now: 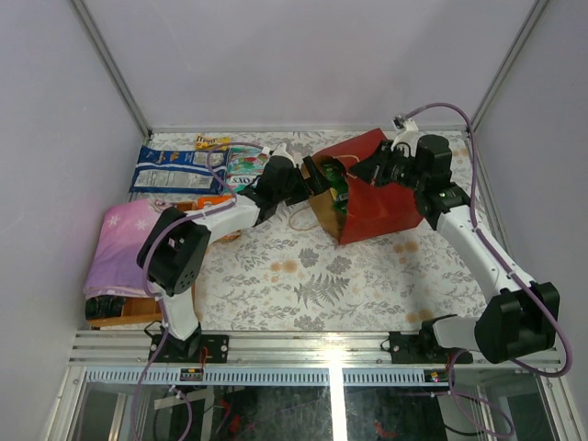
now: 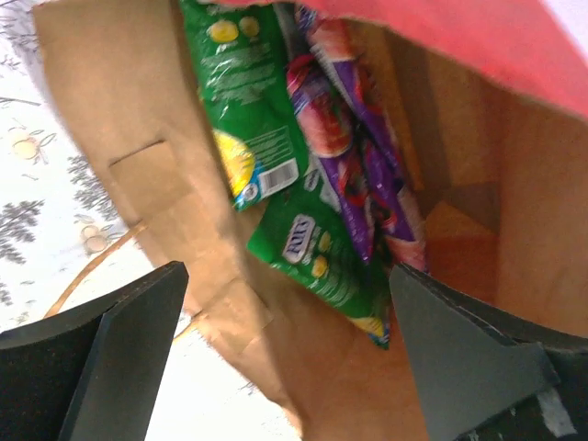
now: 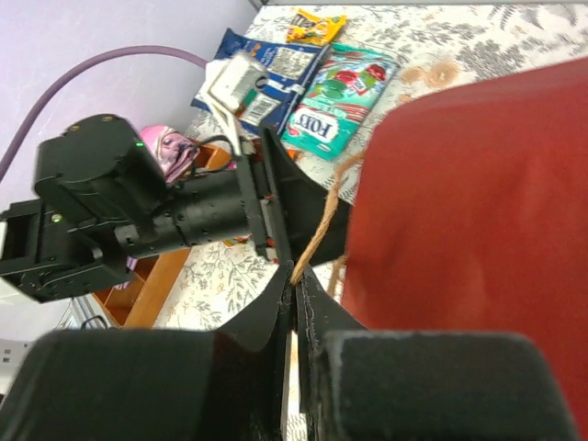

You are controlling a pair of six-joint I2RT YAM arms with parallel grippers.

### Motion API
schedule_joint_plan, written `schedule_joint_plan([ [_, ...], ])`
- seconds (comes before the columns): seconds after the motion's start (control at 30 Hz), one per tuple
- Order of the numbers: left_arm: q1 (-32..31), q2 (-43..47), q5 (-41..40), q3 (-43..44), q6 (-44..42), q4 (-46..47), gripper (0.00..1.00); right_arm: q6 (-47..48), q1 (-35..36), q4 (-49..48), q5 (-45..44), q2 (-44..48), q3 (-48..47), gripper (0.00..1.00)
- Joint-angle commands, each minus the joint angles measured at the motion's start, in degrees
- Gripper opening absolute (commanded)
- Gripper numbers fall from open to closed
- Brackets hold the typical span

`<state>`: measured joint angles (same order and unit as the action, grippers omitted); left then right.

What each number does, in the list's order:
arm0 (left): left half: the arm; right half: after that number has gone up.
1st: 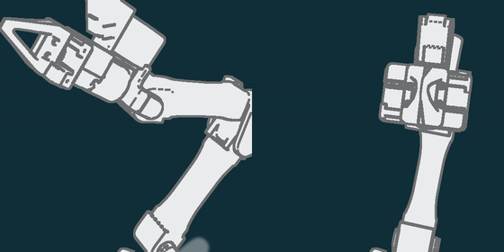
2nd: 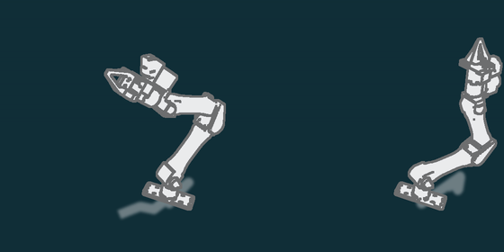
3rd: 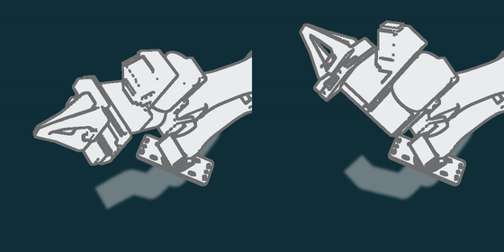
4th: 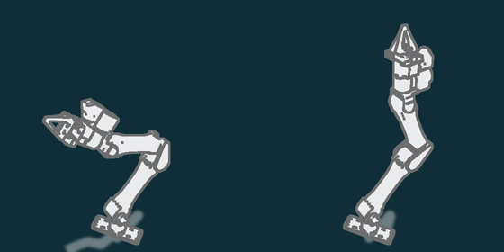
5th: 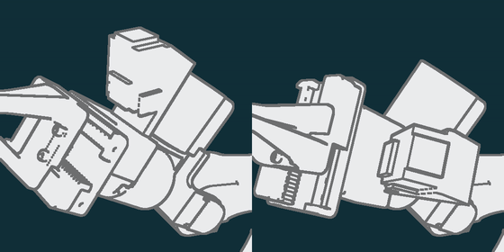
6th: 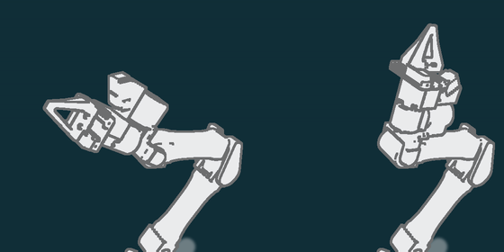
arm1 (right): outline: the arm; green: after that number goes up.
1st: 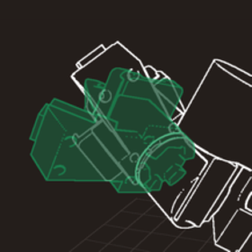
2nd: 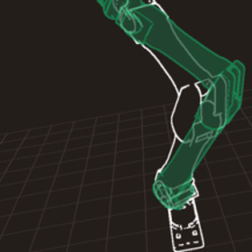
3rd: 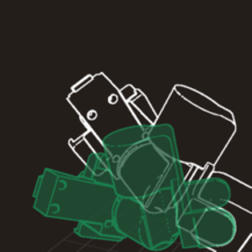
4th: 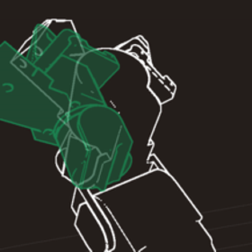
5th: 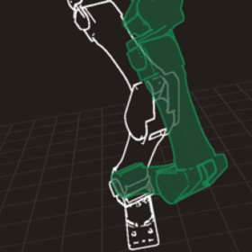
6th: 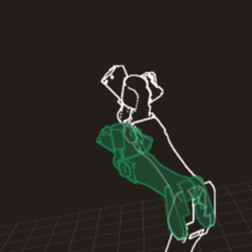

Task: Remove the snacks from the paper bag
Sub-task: Take out the snack from the paper bag.

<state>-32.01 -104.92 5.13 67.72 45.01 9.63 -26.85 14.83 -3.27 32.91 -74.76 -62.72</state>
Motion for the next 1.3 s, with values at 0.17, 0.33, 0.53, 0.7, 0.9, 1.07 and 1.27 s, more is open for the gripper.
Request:
schedule_joint_plan([
  [0.17,-0.1,-10.2,-2.3,0.1,14.0,17.5,0.8,-4.7,-3.5,-6.1,0.9,1.4,3.2,0.0],
  [0.33,-0.1,-17.4,-8.2,2.6,14.5,21.3,0.76,-6.2,-3.5,-8.1,2.4,1.2,2.7,0.0],
  [0.53,0.1,-24.5,-6.9,10.4,16.7,20.0,0.73,-6.0,-3.6,-7.9,2.6,1.6,2.3,0.0],
  [0.7,0.4,-30.2,-6.7,15.7,19.1,18.6,0.69,-6.0,-3.5,-7.9,2.9,2.2,2.8,0.0],
  [0.9,0.5,-33.9,-6.3,19.1,21.0,19.2,0.59,-7.0,-3.5,-9.6,4.1,1.9,3.1,0.0],
  [1.07,0.8,-32.2,-5.8,17.5,21.1,22.3,0.43,-8.3,-3.6,-11.5,4.8,1.0,3.6,0.0],
  [1.27,1.0,-26.5,-6.7,13.5,14.1,25.2,0.09,-15.4,-3.5,-21.4,6.4,-1.2,6.2,0.0],
])
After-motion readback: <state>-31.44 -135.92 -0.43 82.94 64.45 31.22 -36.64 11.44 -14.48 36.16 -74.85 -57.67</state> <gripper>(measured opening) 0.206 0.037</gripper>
